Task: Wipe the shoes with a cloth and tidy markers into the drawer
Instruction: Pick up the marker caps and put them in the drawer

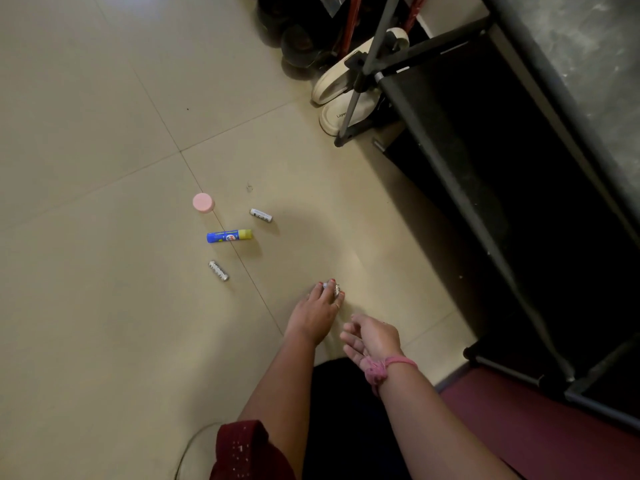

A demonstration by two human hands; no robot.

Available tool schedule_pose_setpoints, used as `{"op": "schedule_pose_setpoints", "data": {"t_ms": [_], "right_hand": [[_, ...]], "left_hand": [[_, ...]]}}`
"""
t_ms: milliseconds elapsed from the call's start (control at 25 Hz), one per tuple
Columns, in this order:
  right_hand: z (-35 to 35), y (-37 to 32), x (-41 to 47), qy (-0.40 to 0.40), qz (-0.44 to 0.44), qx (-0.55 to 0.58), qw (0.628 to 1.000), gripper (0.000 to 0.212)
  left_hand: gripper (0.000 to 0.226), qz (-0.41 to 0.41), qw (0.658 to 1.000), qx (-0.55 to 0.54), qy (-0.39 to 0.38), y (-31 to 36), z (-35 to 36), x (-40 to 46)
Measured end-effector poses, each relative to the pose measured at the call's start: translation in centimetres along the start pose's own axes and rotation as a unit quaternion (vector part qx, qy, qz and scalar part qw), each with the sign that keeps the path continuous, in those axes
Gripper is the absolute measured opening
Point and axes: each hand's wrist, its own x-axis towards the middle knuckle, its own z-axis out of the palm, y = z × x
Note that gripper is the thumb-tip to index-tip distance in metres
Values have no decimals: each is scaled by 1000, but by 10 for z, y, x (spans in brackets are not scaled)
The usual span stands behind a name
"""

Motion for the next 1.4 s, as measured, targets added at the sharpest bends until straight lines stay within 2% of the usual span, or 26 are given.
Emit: {"op": "schedule_pose_setpoints", "data": {"t_ms": [200,400,480,560,640,680,720,800,920,960,1040,1080,1120,1200,1240,1280,1320,1360,1400], "right_hand": [[2,1,2,-4,7,30,1000,4],[0,1,8,11,3,53,999,12],[0,0,8,9,-3,75,997,11],[2,-4,5,-5,-22,113,993,7],[3,-13,-1,-18,-52,143,988,5],[4,-17,-5,-18,-70,140,988,7],[4,-21,-8,-27,-82,128,988,12],[5,-27,-19,-112,-66,111,985,30],[11,-33,-41,-327,16,131,936,57],[13,-34,-46,-365,26,131,922,59],[19,-34,-56,-386,33,128,913,57],[20,-35,-59,-382,34,130,914,56],[22,-37,-62,-371,35,132,919,53],[24,-39,-62,-326,38,138,934,46],[24,-40,-59,-298,33,148,942,43],[25,-39,-56,-271,27,164,948,41],[25,-38,-53,-245,25,184,952,40],[24,-38,-51,-221,26,208,952,40],[23,-37,-47,-201,26,231,952,40]], "left_hand": [[39,-18,999,-9,46,0,-3,8],[30,-35,997,-44,44,-4,5,24],[32,-39,991,-113,58,-11,4,25],[34,-52,949,-288,115,-15,-6,14],[34,-44,866,-456,202,-13,-28,-9],[35,-29,829,-504,241,-13,-41,-22],[37,-10,812,-521,262,-13,-54,-35],[40,44,820,-507,262,-17,-83,-63],[39,149,886,-384,213,-22,-122,-97],[39,181,902,-335,203,-23,-130,-104],[41,235,904,-280,223,-23,-135,-117],[39,229,890,-300,256,-26,-131,-121],[31,178,865,-354,309,-29,-126,-124],[8,-34,794,-437,421,-37,-102,-123],[9,-152,779,-443,417,-42,-83,-117],[9,-231,797,-443,339,-45,-60,-108],[19,-268,838,-420,221,-43,-37,-99],[34,-267,877,-384,107,-39,-15,-91],[46,-253,904,-344,28,-34,5,-82]]}}
